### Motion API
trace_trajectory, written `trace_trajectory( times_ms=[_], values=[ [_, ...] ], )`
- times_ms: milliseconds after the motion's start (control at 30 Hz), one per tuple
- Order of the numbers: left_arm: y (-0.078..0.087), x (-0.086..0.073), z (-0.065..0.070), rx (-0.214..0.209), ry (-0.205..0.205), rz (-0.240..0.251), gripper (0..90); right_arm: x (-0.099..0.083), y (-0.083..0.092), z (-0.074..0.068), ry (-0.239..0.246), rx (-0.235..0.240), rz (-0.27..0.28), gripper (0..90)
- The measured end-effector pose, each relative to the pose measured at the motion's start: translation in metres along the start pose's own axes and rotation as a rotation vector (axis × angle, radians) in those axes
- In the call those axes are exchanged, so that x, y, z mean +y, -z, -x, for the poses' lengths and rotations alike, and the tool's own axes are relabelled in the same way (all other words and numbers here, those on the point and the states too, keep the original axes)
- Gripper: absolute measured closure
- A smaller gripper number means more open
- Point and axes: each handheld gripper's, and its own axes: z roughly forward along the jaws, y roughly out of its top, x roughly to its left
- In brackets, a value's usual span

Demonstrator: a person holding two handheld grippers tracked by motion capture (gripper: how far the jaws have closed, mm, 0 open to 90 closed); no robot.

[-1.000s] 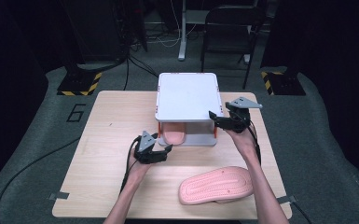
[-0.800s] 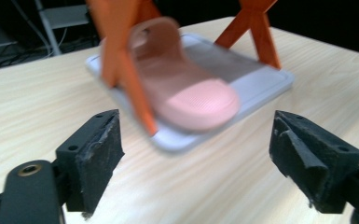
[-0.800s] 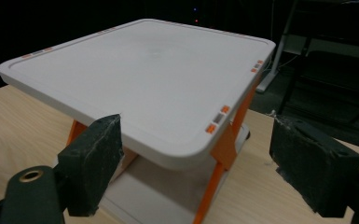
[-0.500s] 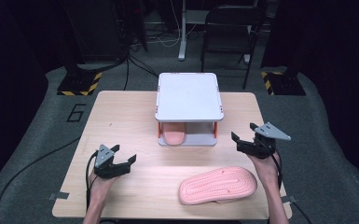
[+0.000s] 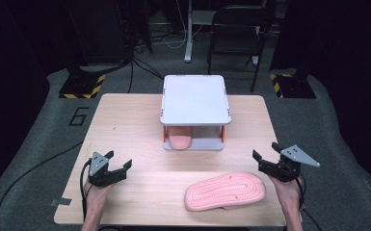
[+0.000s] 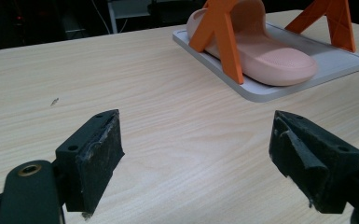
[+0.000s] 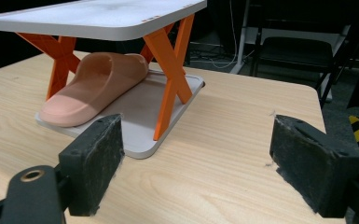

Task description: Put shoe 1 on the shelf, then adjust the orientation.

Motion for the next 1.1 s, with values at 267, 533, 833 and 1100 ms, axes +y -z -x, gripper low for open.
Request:
trace_trajectory(
  times_ms=[267, 533, 833, 1100],
  values=[
    [0.003, 0.0, 0.001, -0.007, 0.004, 0.01, 17.5, -0.015, 0.018, -0.01, -0.005, 0.067, 0.011, 16.7],
    [0.005, 0.006, 0.005, -0.018, -0.012, 0.024, 17.9, -0.026, 0.043, -0.02, 0.019, 0.096, 0.029, 16.4],
    [-0.004, 0.008, 0.005, -0.021, 0.003, 0.02, 17.9, -0.043, 0.073, -0.03, 0.036, 0.14, 0.037, 15.5],
    [-0.012, 0.016, 0.007, -0.031, 0.01, 0.036, 17.9, -0.061, 0.097, -0.042, 0.06, 0.167, 0.027, 15.0]
  ],
)
